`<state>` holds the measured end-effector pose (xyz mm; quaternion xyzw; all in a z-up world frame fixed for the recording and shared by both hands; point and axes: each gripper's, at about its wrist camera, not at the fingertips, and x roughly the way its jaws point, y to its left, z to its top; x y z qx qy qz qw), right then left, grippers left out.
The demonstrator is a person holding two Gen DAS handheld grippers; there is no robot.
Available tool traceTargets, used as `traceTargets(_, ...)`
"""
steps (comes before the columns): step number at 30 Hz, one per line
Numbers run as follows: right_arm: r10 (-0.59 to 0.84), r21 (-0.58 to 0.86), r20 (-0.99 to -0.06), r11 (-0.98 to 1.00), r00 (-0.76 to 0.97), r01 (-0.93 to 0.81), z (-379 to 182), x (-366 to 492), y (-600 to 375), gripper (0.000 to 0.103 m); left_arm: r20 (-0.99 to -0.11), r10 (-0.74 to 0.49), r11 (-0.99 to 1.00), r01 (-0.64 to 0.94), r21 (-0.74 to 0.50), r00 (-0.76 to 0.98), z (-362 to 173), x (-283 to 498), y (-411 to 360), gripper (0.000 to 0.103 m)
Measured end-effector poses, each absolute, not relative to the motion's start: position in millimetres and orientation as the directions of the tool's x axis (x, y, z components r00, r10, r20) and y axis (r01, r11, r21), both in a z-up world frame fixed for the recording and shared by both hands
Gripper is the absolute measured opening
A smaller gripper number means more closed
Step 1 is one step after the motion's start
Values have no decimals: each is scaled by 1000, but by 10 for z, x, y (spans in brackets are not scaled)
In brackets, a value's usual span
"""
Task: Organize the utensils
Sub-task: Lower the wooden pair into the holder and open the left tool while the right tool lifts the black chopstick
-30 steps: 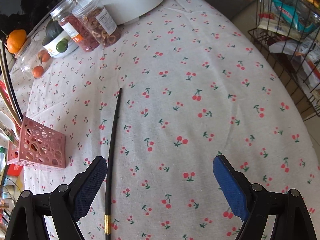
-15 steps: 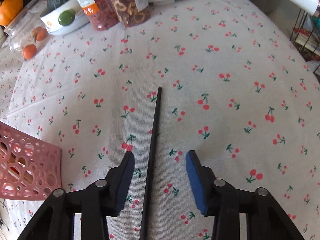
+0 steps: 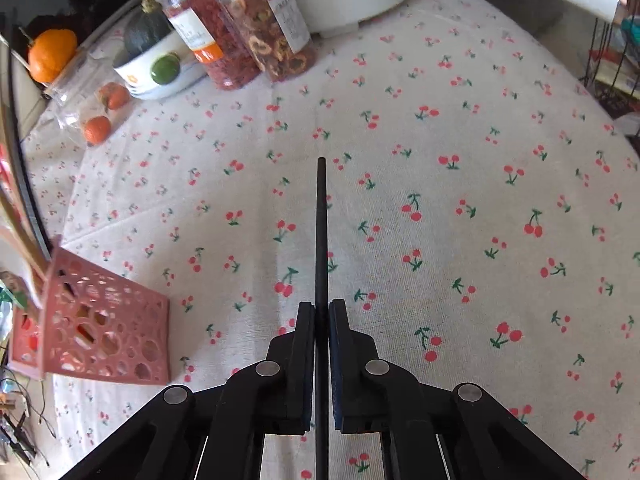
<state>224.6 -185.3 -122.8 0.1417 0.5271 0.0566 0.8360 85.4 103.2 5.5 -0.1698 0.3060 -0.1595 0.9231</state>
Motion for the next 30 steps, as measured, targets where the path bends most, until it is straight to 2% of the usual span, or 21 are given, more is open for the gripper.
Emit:
traceTargets(3,261,311,-816,951,515,10,-898,2020,-1875,5,-465,-389,888,190,-418,795,130,823,1070,9)
traceTargets(8,297,336,-717,940,630,-60,-402,1634,-1928,5,-321,-374,867,206,-453,870,364,729,1082,9)
traceTargets(14,318,312,-592,938,741,-154,38,1433,-1837,5,-176,-286,925,224,-306,942,697,768,880,9)
traceTargets(20,355,345,-521,919,776,-189,250,1434,-1875,5,-142,-219,966,194,-172,965,596,995,609,9)
traceTargets(30,398,382,-495,898,772,-219,330,1489,-1997,5,-186,-163,979,135,-155,969,125,1515,581,9)
